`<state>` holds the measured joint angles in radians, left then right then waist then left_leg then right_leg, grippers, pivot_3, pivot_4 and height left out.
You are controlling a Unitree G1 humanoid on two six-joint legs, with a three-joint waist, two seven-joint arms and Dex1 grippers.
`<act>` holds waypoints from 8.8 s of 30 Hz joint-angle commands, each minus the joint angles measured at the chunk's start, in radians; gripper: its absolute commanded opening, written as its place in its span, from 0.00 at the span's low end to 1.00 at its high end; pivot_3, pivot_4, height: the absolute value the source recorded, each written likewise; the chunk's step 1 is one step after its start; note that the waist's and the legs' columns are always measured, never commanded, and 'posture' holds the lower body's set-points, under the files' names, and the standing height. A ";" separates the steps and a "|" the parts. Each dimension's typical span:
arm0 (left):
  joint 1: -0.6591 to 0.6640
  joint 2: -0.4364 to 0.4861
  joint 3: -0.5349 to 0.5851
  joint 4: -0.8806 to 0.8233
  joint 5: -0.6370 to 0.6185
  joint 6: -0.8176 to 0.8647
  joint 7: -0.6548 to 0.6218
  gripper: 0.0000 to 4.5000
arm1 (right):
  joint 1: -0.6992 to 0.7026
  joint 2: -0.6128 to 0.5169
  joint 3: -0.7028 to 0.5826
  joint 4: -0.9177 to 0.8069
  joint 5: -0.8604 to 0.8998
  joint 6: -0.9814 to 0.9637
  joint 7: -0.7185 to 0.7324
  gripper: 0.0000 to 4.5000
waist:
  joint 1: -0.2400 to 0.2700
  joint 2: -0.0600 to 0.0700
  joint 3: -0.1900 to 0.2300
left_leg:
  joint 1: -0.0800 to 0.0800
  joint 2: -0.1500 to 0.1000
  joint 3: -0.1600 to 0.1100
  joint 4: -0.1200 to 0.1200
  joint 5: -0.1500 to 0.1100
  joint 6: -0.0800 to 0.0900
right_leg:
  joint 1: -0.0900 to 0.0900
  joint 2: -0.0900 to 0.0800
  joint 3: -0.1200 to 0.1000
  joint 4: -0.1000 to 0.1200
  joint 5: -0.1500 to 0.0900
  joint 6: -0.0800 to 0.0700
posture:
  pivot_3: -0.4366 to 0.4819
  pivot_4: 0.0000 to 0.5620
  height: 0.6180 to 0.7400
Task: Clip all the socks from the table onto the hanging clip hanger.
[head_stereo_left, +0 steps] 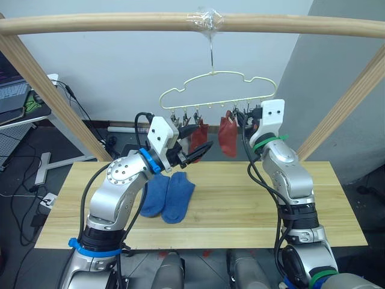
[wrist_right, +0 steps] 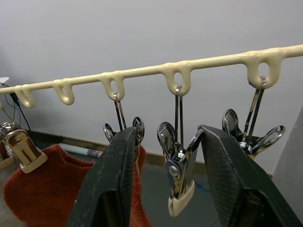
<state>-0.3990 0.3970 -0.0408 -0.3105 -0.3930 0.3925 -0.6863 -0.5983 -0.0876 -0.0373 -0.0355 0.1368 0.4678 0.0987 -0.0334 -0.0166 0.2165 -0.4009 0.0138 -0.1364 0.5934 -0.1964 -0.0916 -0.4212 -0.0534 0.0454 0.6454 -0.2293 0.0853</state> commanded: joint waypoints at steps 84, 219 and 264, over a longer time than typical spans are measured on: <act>0.142 0.020 -0.042 0.126 0.111 -0.018 0.089 0.69 | -0.225 -0.059 -0.108 0.185 0.117 0.177 0.053 0.01 | 0.000 0.001 0.001 | 0.001 0.000 0.000 0.000 0.000 0.000 | 0.000 0.000 0.000 0.000 0.000 -0.006 | 0.53 0.38 1.00; -0.195 -0.407 -0.106 0.683 0.209 -0.321 0.047 0.99 | 0.099 -0.264 -0.139 -0.563 0.270 0.520 0.008 1.00 | -0.066 0.005 0.000 | -0.005 -0.001 0.001 0.002 0.000 0.001 | -0.001 0.000 0.000 -0.002 -0.002 0.003 | 0.37 0.30 1.00; -0.013 0.096 0.053 -0.035 -0.023 0.055 -0.045 1.00 | -0.054 -0.025 -0.019 0.036 -0.059 -0.009 -0.132 0.64 | -0.005 0.004 -0.001 | -0.001 0.000 0.001 0.001 0.000 0.001 | 0.001 0.000 0.000 0.001 0.001 -0.004 | 0.56 0.29 1.00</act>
<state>-0.3981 0.4864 0.0059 -0.3049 -0.3953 0.4479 -0.7322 -0.6246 -0.1161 -0.0554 0.0148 0.0895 0.4885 -0.0263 -0.0386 -0.0127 0.2155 -0.4020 0.0137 -0.1351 0.5939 -0.1960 -0.0908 -0.4206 -0.0538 0.0452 0.6463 -0.2279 0.0813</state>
